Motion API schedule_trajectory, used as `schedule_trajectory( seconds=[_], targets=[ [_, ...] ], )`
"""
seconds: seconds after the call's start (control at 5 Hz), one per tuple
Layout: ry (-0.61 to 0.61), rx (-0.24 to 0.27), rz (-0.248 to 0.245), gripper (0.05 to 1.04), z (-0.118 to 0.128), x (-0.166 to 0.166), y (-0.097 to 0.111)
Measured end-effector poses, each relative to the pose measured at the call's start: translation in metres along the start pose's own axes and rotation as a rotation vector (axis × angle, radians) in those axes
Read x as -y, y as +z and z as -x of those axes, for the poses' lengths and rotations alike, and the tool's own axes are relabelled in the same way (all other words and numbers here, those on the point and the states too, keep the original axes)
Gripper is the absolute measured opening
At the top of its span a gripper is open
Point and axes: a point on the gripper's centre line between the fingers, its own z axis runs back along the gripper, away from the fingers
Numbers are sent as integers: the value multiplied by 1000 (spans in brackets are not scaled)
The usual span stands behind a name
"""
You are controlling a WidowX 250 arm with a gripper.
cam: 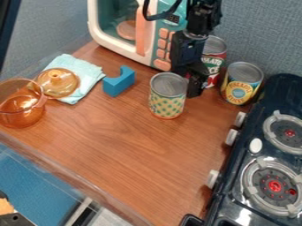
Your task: Move the can to the bottom of the table
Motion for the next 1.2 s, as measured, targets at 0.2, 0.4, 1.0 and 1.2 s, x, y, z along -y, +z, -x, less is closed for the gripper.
schedule_trajectory(
  seconds=[0.2, 0.4, 1.0, 1.2],
  targets=[
    [30, 48, -28, 999, -19, -6, -16],
    [80, 71, -35, 999, -38, -9, -16],
    [286, 134, -63, 999, -94, -30, -8],
    [325, 153, -62, 999, -113, -36, -4]
  ],
)
